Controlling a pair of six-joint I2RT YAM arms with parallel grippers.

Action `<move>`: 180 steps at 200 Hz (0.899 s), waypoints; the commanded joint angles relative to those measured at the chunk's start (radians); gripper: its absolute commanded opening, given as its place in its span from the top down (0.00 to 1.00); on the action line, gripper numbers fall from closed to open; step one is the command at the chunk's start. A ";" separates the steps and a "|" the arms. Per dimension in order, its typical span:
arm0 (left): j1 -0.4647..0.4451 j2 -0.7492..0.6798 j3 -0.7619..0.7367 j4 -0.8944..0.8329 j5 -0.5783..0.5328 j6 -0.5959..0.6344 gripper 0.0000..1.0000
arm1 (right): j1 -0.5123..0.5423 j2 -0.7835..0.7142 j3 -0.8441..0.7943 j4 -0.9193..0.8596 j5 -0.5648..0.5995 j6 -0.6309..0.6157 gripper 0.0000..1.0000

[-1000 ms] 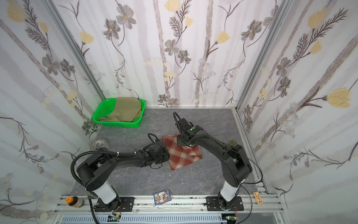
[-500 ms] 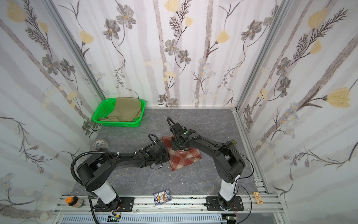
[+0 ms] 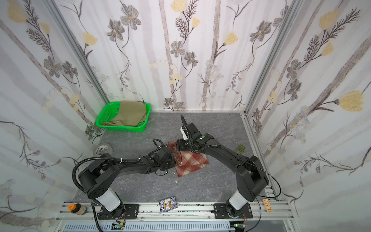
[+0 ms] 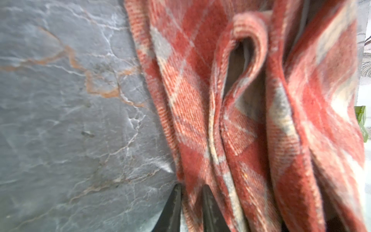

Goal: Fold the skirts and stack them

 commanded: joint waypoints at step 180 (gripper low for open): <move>0.141 0.111 0.297 -0.062 -0.012 0.162 0.36 | 0.093 0.008 -0.187 0.069 0.108 -0.013 0.50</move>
